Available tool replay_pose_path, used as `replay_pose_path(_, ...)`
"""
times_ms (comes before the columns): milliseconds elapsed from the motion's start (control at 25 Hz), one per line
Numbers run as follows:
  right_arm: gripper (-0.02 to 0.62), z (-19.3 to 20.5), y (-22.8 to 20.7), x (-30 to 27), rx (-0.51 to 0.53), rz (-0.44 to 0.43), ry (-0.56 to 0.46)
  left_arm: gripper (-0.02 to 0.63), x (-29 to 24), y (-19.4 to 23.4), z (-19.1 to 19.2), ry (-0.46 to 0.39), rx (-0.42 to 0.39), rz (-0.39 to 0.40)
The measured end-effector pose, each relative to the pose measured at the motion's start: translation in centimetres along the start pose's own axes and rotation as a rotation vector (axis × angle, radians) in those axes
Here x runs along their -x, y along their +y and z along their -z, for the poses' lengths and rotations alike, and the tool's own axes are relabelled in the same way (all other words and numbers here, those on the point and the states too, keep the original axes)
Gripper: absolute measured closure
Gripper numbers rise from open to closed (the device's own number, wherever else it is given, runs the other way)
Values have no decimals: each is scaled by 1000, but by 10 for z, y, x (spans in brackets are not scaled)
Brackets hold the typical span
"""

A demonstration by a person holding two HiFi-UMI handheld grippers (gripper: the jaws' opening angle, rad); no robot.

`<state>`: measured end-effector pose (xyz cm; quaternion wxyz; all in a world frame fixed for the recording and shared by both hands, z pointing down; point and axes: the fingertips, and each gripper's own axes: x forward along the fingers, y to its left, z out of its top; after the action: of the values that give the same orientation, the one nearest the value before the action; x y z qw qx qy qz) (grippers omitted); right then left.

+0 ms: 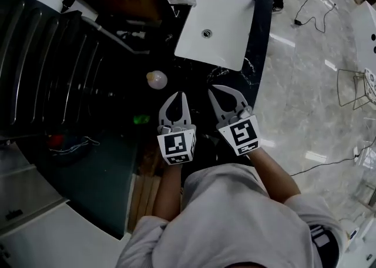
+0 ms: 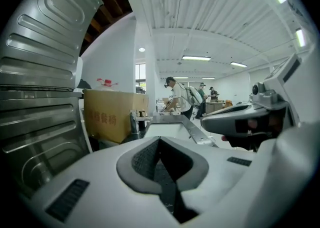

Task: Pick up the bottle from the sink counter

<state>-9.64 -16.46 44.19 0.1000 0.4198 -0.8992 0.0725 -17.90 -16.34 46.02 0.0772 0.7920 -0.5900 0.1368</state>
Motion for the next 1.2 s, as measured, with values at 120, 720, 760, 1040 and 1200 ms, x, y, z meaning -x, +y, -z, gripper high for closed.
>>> replay_pose_path(120, 586, 5, 15, -14, -2, -46, 20, 592, 0, 27, 11, 12, 46, -52)
replay_pose_path(720, 586, 26, 34, -82, 37, -48, 148, 592, -31, 118, 65, 59, 76, -90)
replay_pose_path(760, 586, 29, 35, -82, 40, -48, 160, 592, -33, 121, 68, 64, 80, -92)
replay_pose_path(1040, 586, 26, 38, -94, 57, -60, 182, 591, -40, 138, 80, 48, 90, -54)
replay_pose_path(1200, 586, 25, 36, -100, 58, -56, 193, 501, -45, 143, 84, 26, 125, -21)
